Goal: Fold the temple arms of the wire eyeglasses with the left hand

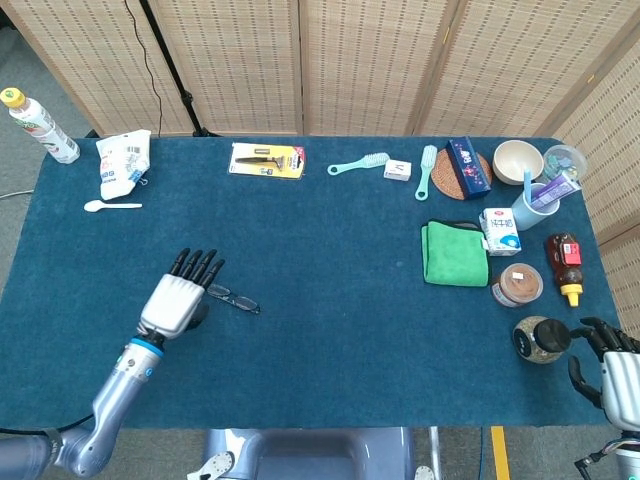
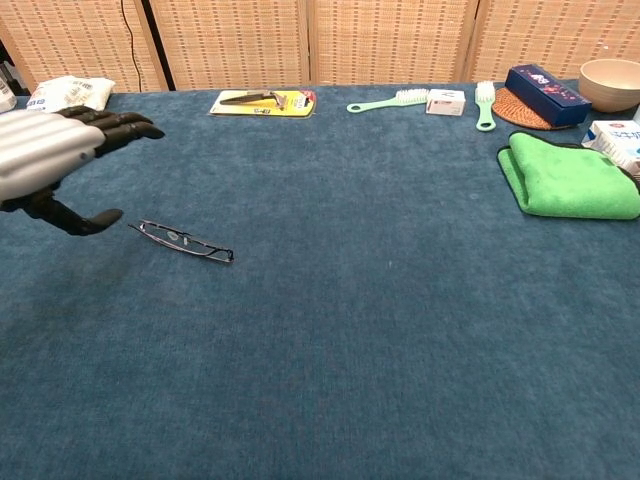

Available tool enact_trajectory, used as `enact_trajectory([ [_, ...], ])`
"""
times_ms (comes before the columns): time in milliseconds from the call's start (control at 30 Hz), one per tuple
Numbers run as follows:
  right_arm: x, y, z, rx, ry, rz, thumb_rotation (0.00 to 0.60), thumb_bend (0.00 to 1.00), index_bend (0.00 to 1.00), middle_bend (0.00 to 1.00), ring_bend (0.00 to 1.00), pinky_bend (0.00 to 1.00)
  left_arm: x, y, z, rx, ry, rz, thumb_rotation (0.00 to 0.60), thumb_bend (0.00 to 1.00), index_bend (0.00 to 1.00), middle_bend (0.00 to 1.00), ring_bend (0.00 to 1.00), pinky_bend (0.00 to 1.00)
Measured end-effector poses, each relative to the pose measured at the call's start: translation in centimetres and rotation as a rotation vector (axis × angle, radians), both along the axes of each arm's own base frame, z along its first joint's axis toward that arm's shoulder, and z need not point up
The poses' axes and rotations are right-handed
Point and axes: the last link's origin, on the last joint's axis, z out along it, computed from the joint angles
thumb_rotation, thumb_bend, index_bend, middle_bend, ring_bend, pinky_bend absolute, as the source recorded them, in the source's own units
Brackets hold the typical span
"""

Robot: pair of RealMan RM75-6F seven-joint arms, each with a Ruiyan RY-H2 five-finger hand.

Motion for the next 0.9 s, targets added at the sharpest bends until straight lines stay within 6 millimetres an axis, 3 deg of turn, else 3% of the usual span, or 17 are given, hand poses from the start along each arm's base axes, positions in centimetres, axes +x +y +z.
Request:
enact_trajectory([
  [200, 0.2, -1.0, -0.3, 0.014, 0.008, 0.011, 0.6, 0.48, 0.37, 0.25, 0.28, 0.32, -2.4, -1.9, 4.0, 0.076, -0.066, 0.072, 0.52, 0.39, 0.0, 0.0, 0.0, 0.0],
  [500, 0.7, -2.5, -1.1, 0.041, 0.017, 0.042, 0.6, 0.48, 0.35, 0.22, 0.24, 0.27, -5.5, -5.7, 8.3, 0.181, -0.124, 0.14, 0.521, 0.39, 0.0, 0.0, 0.0, 0.0],
  [700, 1.0, -2.8, -1.4, 0.052, 0.018, 0.053, 0.6, 0.48, 0.35, 0.22, 0.24, 0.27, -7.1, -8.6, 10.5, 0.253, -0.162, 0.176, 0.521, 0.39, 0.0, 0.0, 0.0, 0.0],
  [900, 1.1, -2.9, -1.7, 0.063, 0.012, 0.06, 0.6, 0.48, 0.35, 0.22, 0.23, 0.27, -8.1, -10.7, 11.5, 0.274, -0.18, 0.226, 0.52, 0.39, 0.0, 0.0, 0.0, 0.0],
])
